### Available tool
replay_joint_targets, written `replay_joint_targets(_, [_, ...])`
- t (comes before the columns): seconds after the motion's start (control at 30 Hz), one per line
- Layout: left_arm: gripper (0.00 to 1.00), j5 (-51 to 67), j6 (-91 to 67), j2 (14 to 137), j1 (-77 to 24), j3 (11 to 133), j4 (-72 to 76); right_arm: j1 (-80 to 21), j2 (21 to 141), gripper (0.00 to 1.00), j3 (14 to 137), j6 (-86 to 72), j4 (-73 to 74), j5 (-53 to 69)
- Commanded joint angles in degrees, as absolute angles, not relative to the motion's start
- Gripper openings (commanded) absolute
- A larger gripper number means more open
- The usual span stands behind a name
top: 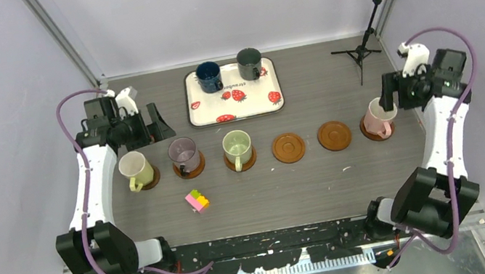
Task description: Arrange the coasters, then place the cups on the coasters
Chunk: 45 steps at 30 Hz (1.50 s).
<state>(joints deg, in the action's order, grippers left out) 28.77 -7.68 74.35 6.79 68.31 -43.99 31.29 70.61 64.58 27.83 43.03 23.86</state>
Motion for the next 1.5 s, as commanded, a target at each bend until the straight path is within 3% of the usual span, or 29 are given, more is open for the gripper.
replay_joint_targets(0.0, [1.00,30.4,-7.3,74.3,7.1,69.7,-43.2,25.1,73.8,0.83,74.7,20.6,42.0,22.5])
replay_joint_targets(0.27, [1.00,29.6,-7.4,75.1,7.2,69.2,-43.4,1.8,86.0,0.77,88.1,7.1,33.6,7.0])
replay_joint_targets(0.57, [1.00,27.0,-6.8,74.5,7.2,68.4,-43.8,-12.0,110.6,0.74,104.7,-5.8,28.3,-3.7])
replay_joint_targets(0.97, [1.00,25.0,-6.2,75.2,7.2,67.9,-43.6,-19.8,136.1,0.74,128.3,-11.4,29.8,-5.4])
replay_joint_targets(1.23, [1.00,24.5,-6.0,76.3,7.2,68.0,-43.4,-21.3,141.7,0.73,133.6,-11.7,28.8,-5.0])
replay_joint_targets(1.47, [1.00,24.3,-6.0,77.1,7.3,68.1,-43.1,-21.5,145.5,0.60,136.8,-12.5,28.6,-7.3])
